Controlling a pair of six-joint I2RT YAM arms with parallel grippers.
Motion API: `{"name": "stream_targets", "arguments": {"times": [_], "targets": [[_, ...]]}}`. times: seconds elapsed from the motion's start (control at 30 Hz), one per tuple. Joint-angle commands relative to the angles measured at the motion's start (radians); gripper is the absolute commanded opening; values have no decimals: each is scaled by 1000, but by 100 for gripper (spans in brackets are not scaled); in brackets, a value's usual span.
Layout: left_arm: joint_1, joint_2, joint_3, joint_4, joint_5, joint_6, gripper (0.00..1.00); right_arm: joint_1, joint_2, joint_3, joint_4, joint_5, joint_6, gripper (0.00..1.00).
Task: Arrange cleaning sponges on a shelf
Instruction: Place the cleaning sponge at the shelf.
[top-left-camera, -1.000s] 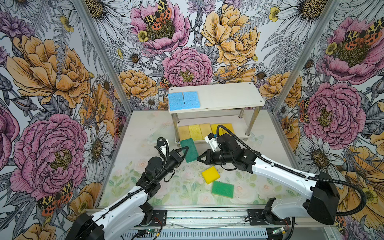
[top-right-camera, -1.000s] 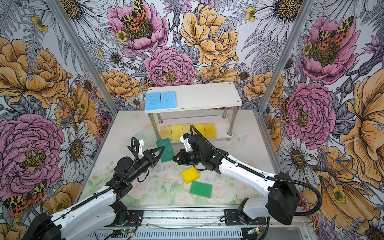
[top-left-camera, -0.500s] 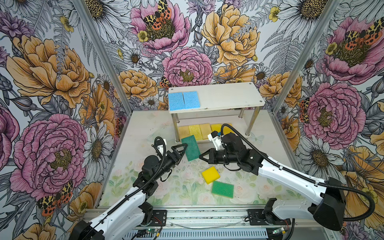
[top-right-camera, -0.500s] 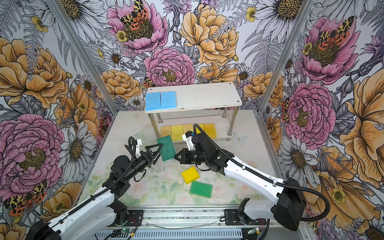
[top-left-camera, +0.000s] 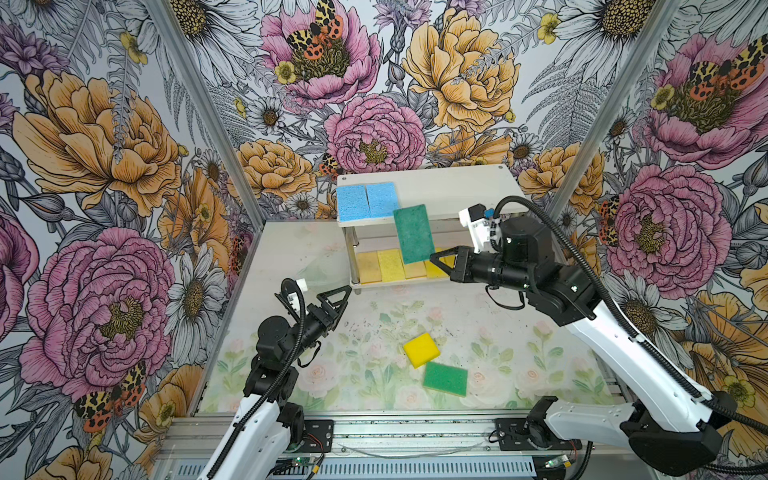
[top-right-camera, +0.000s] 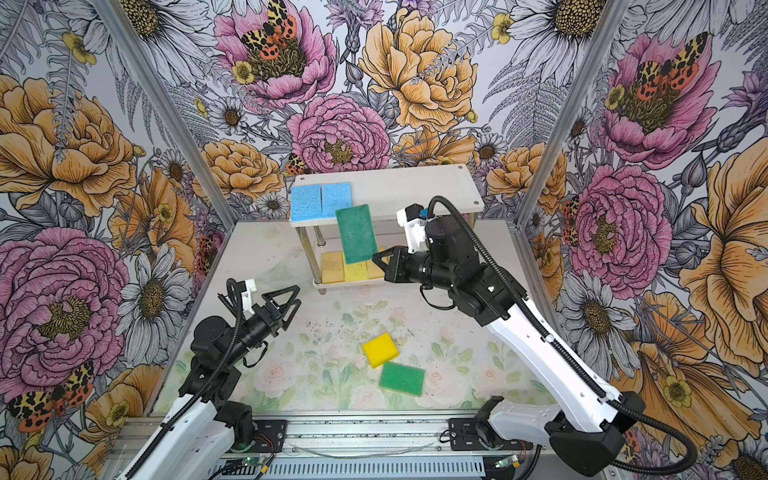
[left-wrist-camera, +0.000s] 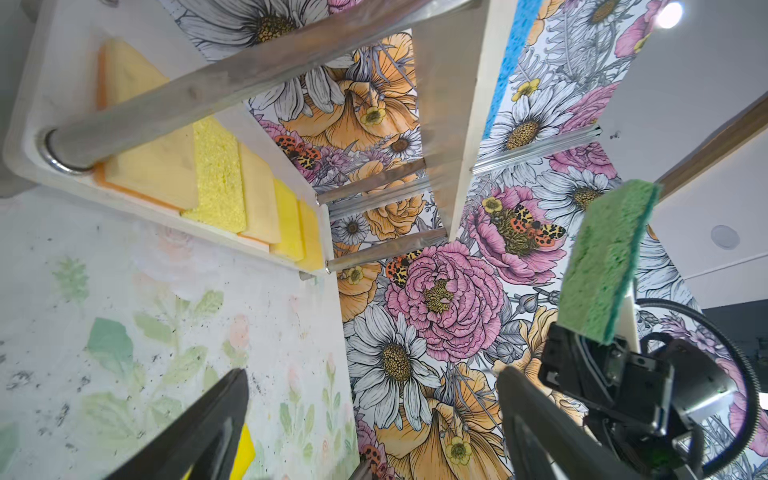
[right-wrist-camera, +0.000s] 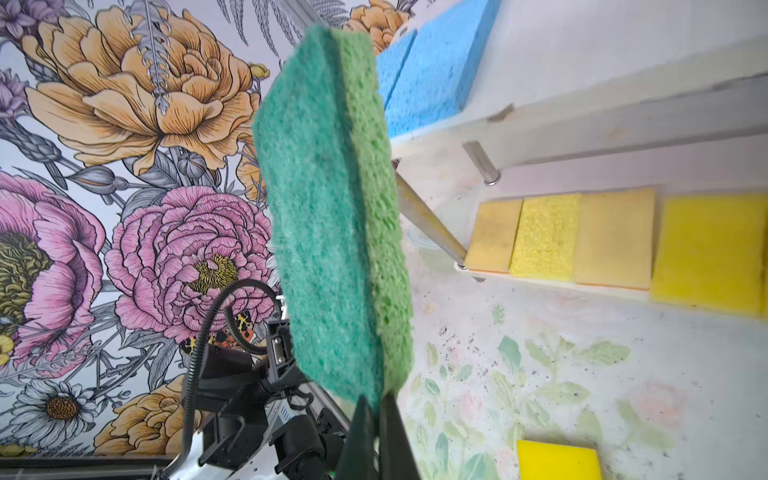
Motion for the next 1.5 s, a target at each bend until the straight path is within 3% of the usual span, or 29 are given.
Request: {"name": "stream_targets", "arguments": {"times": [0.0,0.27,0.47,0.87,1.13,1.47], "targets": [[8,1,-2,-37,48,4,95,-72,93,146,-166,9,-97,0],[12,13,29,-117,86,47,95,-187,440,613,-400,-39,-213,0],[28,10,21,-156,103,59,95,-213,615,848,-500,-61,-235,0],[41,23,5,-134,103,55,95,-217,724,960,-501,-92,-208,0],[50,13,-11,-129,112,48,95,-217,750,1001,-498,-78,-175,20],[77,-3,-23,-136,131,44,95,-213,778,1017,-491,-79,-164,34]]}}
